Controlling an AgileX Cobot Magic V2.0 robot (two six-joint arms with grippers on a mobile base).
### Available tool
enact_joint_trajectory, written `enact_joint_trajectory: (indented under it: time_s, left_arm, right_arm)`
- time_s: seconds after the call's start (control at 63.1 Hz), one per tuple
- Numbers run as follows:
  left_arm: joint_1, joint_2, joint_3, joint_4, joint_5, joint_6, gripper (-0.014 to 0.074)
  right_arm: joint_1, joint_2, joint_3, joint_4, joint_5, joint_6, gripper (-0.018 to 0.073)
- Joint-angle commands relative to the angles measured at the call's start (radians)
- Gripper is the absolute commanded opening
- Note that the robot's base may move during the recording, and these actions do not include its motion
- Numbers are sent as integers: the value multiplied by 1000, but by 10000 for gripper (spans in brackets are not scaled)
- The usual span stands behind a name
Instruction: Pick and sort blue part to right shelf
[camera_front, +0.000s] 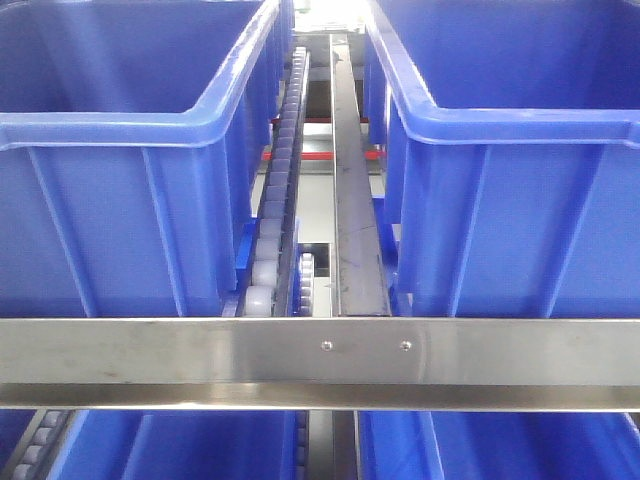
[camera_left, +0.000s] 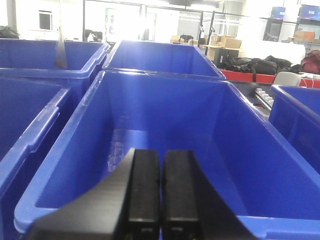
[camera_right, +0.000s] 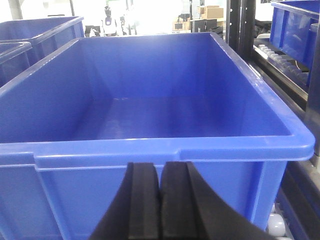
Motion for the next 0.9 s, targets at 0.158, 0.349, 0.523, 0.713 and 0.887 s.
enact_joint_trajectory:
  time_s: [0.158, 0.349, 0.523, 0.713, 0.887]
  left_arm:
    - [2, 9, -12, 36, -111, 2, 125]
    - [2, -31, 179, 185, -448, 2, 125]
    - [2, -118, 280, 185, -370, -7, 125]
    - [25, -228, 313, 185, -192, -20, 125]
    - [29, -227, 313, 185, -177, -39, 125]
  right_arm:
    - [-5, -22, -22, -7, -83, -1, 57]
    - [-5, -22, -22, -7, -83, -1, 57]
    - [-5, -22, -22, -7, -83, -1, 57]
    - [-5, -22, -22, -7, -83, -1, 57]
    - [-5, -21, -22, -8, -83, -1, 57]
